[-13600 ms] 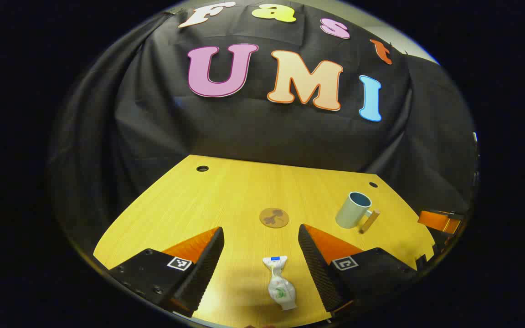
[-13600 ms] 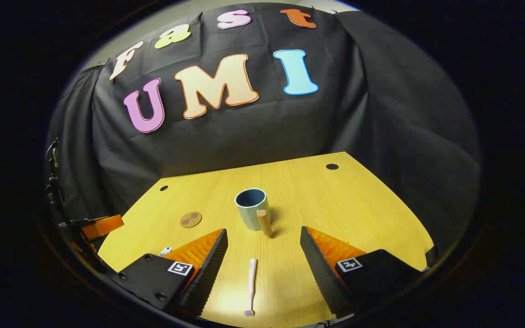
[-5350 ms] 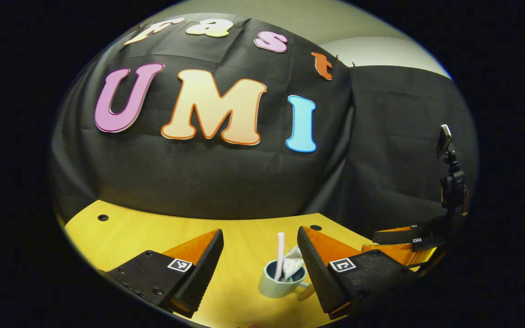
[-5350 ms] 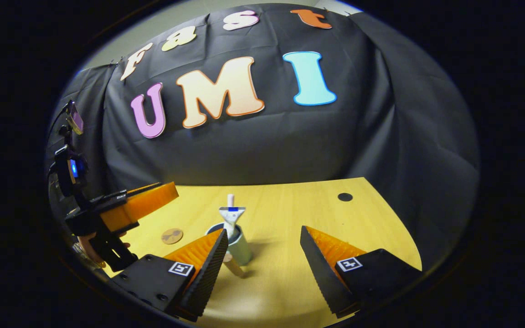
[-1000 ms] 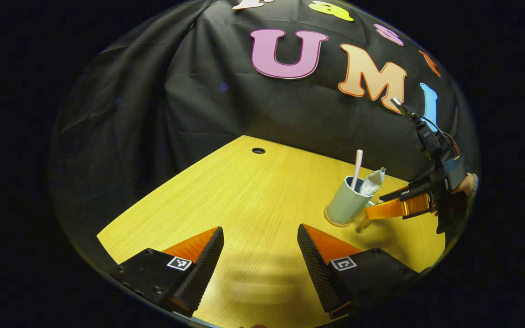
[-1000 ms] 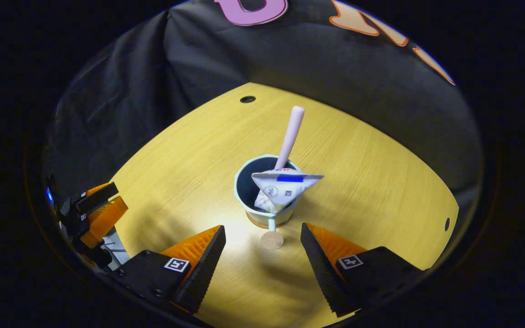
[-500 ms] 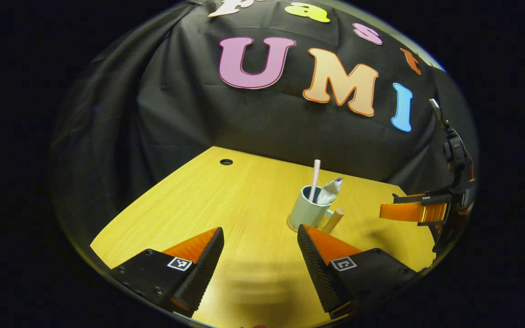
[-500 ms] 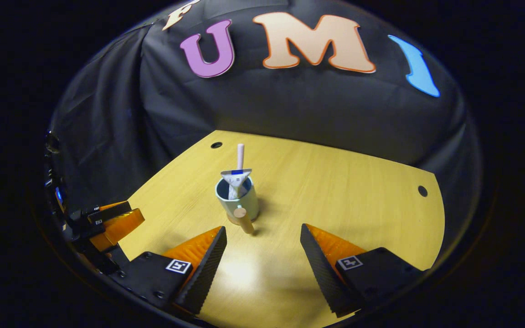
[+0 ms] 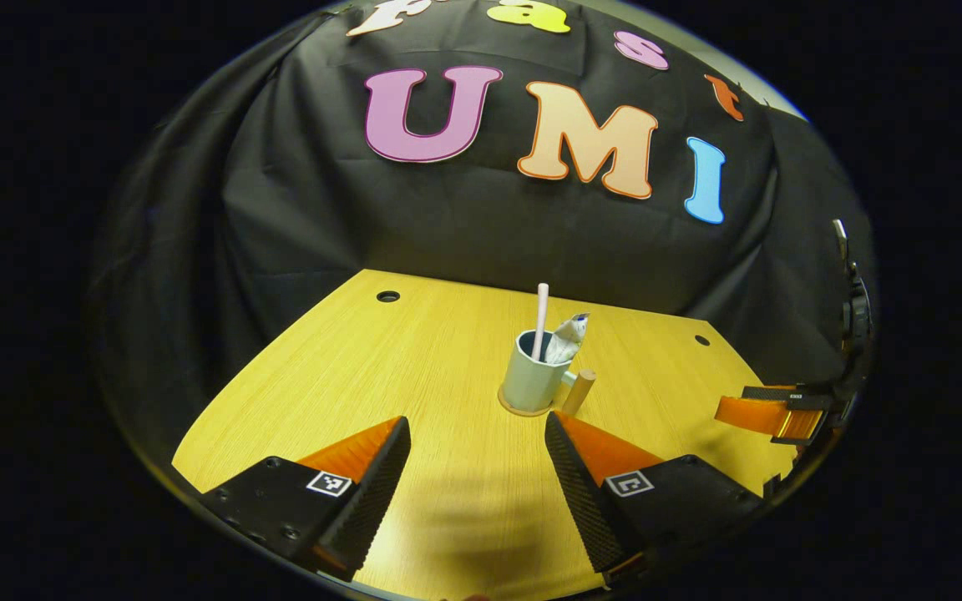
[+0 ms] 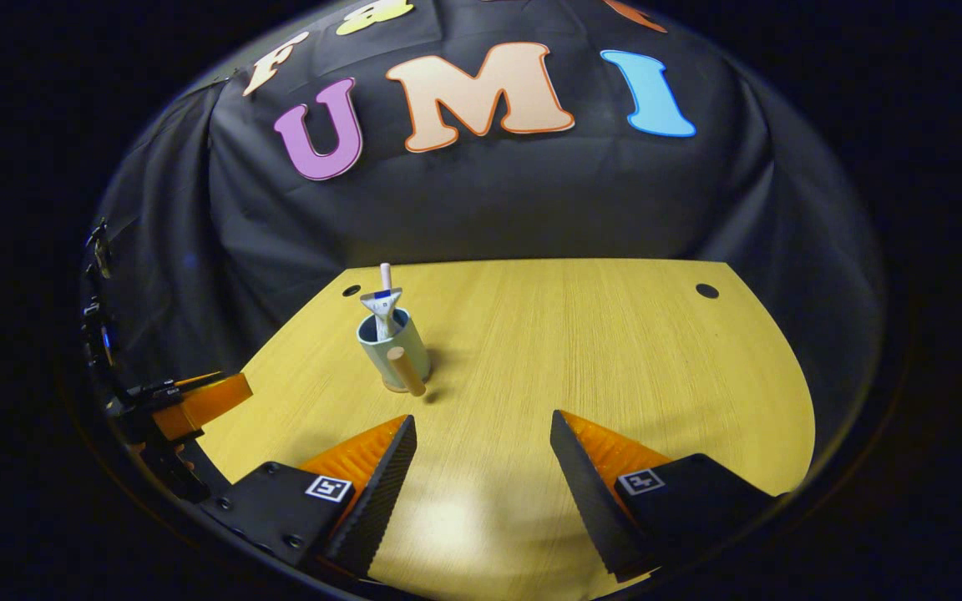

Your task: Put the toothbrush and toothpaste on the desktop into the cup, then pick up the cup and place it on the coaster on the desktop.

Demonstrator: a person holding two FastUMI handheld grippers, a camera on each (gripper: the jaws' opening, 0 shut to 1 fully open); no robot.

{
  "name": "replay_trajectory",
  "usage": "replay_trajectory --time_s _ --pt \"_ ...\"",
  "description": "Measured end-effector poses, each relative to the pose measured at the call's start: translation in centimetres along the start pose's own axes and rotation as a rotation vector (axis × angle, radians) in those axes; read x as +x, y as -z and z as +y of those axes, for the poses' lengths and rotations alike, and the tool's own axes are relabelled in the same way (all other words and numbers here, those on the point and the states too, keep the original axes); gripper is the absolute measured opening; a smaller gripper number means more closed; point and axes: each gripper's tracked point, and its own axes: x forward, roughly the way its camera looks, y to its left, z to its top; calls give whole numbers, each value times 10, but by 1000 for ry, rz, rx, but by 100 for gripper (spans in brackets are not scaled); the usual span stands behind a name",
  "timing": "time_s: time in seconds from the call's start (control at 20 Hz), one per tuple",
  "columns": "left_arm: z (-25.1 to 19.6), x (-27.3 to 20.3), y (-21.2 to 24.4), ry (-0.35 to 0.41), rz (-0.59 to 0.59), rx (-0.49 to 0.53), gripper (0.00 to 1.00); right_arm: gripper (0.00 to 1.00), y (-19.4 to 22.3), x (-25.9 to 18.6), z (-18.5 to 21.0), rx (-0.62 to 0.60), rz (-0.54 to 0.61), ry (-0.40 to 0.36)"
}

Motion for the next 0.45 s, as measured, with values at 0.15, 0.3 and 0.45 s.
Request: replay_trajectory --time_s 0.15,0.3,0.45 --pt "-3 7 -2 15 4 2 94 99 2 -3 -11 39 2 21" --pt "-8 12 -1 39 12 2 94 96 1 -4 -15 43 4 41" --pt "-14 16 1 63 30 7 94 99 -2 -8 -24 42 -9 66"
